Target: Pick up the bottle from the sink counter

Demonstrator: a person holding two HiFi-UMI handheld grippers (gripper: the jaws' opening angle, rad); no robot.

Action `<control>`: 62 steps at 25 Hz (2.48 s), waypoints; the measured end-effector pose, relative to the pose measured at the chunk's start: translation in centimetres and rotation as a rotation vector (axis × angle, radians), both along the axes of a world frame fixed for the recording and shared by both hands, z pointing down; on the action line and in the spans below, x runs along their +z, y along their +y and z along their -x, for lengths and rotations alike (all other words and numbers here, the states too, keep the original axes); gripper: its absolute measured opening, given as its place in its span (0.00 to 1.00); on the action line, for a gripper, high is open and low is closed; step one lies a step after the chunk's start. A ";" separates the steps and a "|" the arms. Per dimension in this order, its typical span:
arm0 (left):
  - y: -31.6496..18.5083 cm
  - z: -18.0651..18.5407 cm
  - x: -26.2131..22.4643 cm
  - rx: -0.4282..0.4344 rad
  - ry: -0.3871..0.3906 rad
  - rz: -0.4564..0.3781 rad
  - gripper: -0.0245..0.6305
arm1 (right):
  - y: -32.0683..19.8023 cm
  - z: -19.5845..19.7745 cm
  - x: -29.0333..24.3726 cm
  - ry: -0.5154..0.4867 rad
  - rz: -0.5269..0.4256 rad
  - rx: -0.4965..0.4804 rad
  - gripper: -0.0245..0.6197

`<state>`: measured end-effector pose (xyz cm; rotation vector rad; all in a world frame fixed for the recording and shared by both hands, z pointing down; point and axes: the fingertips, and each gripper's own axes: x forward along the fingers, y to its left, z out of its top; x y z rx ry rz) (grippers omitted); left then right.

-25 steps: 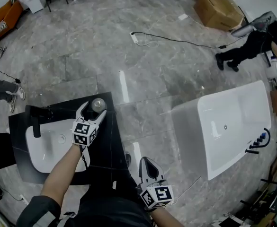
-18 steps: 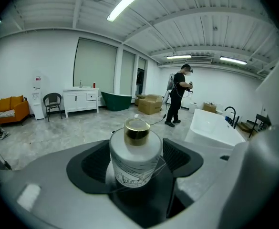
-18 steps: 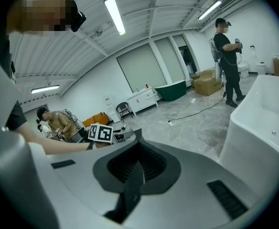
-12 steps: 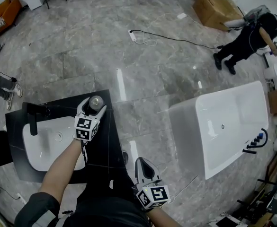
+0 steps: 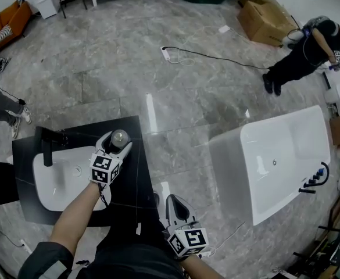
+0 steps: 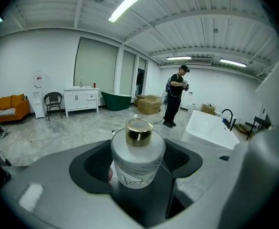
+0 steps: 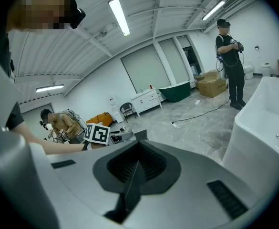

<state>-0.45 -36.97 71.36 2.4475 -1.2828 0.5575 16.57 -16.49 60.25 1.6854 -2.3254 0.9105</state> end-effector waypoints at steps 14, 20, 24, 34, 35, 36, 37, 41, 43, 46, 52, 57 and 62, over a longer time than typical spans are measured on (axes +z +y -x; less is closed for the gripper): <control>10.8 0.6 -7.3 0.126 0.032 0.008 0.54 | 0.8 2.2 -2.5 0.010 -0.058 -0.034 0.05; 16.7 1.2 -10.0 0.142 0.055 0.027 0.54 | 2.0 3.8 -3.7 0.002 -0.084 -0.047 0.05; 19.7 1.3 -12.9 0.152 0.088 0.022 0.54 | 2.5 4.5 -4.9 0.001 -0.102 -0.060 0.05; 24.4 2.2 -20.4 0.191 0.180 -0.054 0.54 | 3.5 5.6 -7.4 0.017 -0.125 -0.081 0.05; 24.6 2.2 -20.9 0.191 0.180 -0.057 0.54 | 3.6 5.4 -7.7 0.020 -0.128 -0.080 0.05; 24.8 2.3 -21.3 0.190 0.178 -0.059 0.54 | 3.6 5.2 -7.9 0.022 -0.130 -0.079 0.05; 25.0 2.4 -21.8 0.188 0.174 -0.061 0.54 | 3.6 5.1 -8.2 0.025 -0.134 -0.077 0.05; 25.3 3.0 -23.2 0.167 0.171 -0.086 0.54 | 3.2 4.9 -9.2 0.032 -0.159 -0.074 0.05; 25.4 3.2 -23.4 0.149 0.182 -0.089 0.54 | 2.9 4.9 -9.8 0.021 -0.181 -0.070 0.05; 25.3 3.5 -23.4 0.125 0.196 -0.094 0.54 | 2.7 5.3 -10.3 0.007 -0.210 -0.075 0.05; 25.0 4.2 -24.2 0.116 0.196 -0.125 0.54 | 2.4 5.9 -10.8 0.018 -0.229 -0.088 0.05; 24.9 4.6 -24.0 0.108 0.195 -0.134 0.54 | 2.3 6.3 -10.9 0.032 -0.245 -0.101 0.05; 24.3 4.6 -24.1 0.111 0.200 -0.130 0.54 | 1.9 6.4 -11.0 0.041 -0.239 -0.099 0.05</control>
